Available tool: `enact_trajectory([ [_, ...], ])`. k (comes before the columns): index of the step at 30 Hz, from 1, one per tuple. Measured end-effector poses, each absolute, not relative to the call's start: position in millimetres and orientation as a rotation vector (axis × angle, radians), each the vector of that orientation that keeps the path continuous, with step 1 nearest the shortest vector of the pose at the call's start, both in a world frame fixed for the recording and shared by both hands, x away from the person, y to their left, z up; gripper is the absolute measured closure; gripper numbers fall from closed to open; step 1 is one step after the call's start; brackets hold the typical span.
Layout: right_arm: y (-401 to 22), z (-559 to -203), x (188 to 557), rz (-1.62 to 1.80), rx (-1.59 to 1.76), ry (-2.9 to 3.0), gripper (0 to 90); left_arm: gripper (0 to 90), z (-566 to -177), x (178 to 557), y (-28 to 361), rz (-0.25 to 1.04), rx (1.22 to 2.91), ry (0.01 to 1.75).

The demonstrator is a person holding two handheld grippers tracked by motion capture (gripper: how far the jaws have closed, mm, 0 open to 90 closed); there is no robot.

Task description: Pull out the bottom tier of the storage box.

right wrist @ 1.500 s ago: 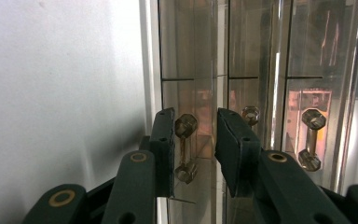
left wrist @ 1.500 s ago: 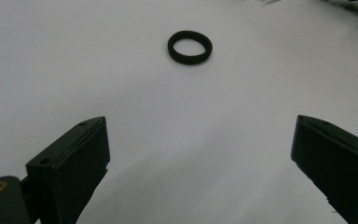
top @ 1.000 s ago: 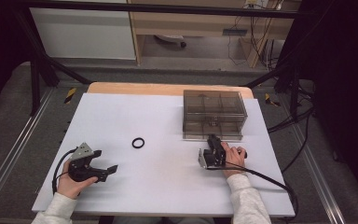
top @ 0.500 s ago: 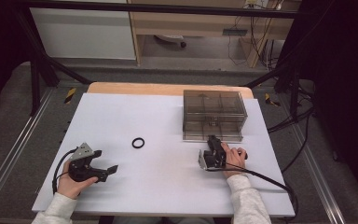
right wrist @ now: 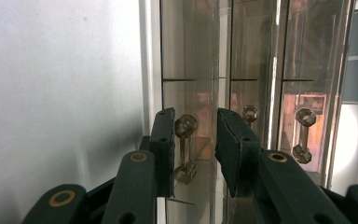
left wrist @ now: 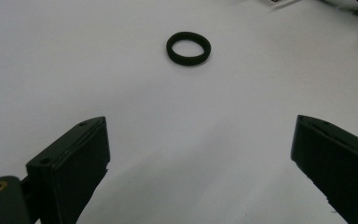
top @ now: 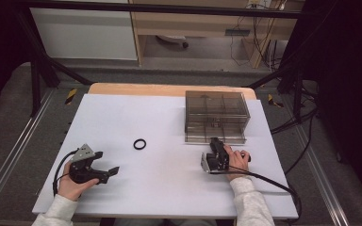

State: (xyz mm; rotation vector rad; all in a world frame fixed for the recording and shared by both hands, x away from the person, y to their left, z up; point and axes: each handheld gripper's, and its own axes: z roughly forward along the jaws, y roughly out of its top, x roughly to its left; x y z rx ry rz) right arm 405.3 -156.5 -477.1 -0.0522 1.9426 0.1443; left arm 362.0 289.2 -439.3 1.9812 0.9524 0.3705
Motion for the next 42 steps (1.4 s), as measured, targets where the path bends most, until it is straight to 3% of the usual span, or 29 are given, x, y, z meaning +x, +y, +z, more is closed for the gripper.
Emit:
enact_trajectory([
  [42,-160.6,-474.8,392.2,0.164,-0.062,1.969,68.7,4.2,-439.4,361.9,288.4,0.368,1.983,0.950],
])
